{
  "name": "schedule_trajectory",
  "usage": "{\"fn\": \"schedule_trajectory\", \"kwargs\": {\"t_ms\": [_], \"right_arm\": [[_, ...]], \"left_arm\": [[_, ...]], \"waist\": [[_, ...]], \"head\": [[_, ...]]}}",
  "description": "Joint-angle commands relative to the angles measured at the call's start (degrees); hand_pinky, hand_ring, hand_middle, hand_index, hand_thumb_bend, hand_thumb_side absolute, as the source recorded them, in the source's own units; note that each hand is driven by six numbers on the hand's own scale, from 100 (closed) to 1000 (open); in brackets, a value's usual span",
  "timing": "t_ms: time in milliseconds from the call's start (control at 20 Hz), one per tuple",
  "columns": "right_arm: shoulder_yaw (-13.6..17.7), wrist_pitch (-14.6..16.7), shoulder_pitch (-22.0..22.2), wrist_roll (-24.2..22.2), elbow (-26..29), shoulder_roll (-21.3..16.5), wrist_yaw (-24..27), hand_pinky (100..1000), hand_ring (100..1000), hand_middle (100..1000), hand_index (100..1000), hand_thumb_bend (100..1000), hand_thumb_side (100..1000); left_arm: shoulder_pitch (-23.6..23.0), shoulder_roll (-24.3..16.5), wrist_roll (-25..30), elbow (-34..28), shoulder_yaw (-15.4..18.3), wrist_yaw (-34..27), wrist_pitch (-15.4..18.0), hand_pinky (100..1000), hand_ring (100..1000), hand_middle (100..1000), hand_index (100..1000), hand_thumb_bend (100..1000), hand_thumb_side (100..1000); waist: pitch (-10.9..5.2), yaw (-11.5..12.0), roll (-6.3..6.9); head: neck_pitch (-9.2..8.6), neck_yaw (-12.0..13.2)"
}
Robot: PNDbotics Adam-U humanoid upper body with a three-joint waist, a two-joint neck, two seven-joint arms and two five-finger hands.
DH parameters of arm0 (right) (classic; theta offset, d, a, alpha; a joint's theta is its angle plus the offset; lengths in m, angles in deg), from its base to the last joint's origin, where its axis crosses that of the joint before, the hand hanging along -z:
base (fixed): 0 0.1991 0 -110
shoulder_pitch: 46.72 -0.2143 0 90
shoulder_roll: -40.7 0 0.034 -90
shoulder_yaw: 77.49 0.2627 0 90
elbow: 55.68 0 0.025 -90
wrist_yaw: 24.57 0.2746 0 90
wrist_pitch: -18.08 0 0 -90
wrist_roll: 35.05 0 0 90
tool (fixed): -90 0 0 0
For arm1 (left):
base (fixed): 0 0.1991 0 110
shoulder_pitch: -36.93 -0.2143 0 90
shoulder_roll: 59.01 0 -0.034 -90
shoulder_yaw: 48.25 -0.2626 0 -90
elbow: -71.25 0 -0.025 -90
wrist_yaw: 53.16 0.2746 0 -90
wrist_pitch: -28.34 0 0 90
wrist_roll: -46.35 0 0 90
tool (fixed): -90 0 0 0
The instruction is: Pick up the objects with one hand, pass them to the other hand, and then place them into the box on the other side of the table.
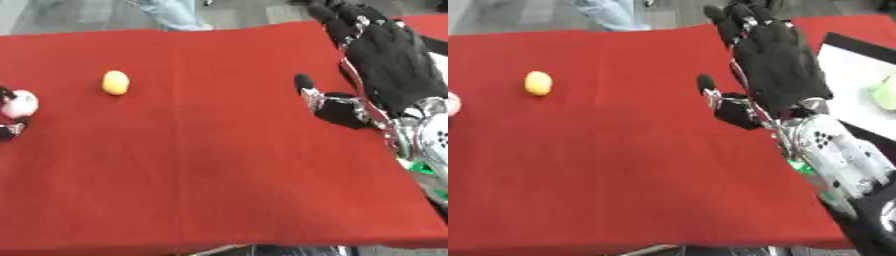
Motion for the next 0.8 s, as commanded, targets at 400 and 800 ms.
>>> {"fn": "schedule_trajectory", "kwargs": {"t_ms": [400,800], "right_arm": [[0.5,-0.4,-0.2,0.0,1.2,-1.2,0.0,399,811,782,940,253,366],[0.0,1.8,-0.4,-1.7,1.2,-0.7,-0.6,441,819,795,941,363,348]], "left_arm": [[0.8,-3.8,8.4,-11.8,1.7,-9.8,13.2,626,431,354,575,100,164],[1.9,-0.1,18.9,-21.0,-1.4,-16.2,17.8,643,420,342,570,100,267]], "waist": [[-1.72,1.4,0.52],[-3.49,1.5,0.94]], "head": [[-0.15,-1.8],[-0.15,-3.1]]}}
